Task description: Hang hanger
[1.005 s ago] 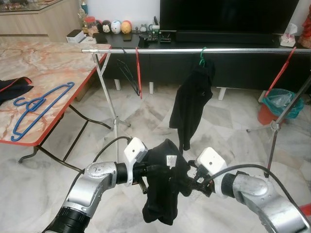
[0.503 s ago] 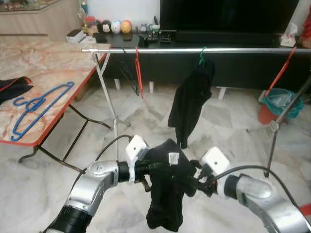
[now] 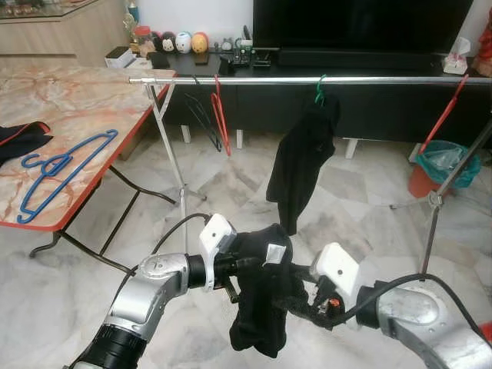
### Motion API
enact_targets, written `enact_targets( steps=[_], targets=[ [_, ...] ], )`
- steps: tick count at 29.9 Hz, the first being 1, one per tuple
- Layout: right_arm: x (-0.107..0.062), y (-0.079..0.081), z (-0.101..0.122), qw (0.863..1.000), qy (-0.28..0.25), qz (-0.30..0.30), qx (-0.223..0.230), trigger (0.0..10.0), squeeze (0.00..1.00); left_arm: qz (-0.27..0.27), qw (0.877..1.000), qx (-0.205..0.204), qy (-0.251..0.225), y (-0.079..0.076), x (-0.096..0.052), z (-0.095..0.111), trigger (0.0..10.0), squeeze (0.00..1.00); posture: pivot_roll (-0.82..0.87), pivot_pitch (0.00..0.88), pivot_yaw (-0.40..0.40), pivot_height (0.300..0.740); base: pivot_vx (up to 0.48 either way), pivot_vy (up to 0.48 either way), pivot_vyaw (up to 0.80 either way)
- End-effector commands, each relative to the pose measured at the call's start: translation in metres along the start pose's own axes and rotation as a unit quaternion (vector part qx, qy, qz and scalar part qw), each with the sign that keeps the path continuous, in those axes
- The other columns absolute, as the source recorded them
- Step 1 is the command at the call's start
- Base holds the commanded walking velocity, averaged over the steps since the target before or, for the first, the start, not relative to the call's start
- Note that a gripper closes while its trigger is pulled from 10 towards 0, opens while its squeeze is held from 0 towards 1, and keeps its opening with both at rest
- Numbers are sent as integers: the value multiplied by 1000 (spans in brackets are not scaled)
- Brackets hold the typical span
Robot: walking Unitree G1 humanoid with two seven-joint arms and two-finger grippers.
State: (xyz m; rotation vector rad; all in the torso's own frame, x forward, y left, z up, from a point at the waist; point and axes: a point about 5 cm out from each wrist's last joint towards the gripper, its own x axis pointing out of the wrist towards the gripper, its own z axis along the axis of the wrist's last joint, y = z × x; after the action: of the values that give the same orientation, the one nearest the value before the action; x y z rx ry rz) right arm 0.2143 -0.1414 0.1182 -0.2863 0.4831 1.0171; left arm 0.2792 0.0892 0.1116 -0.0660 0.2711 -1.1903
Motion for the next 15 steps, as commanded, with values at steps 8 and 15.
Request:
enact_targets(
  steps=[8,15],
  targets=[
    [-3,-10,5,999,15,-32,-37,10000,0,1,1000,16,-13,2,3,8,10000,0,-19,30,16,740,0,0,0],
    [-1,-18,1,998,6,-62,-20,0,0,5,1000,18,-12,2,1,8,10000,0,-17,31,17,740,0,0,0]
  ],
)
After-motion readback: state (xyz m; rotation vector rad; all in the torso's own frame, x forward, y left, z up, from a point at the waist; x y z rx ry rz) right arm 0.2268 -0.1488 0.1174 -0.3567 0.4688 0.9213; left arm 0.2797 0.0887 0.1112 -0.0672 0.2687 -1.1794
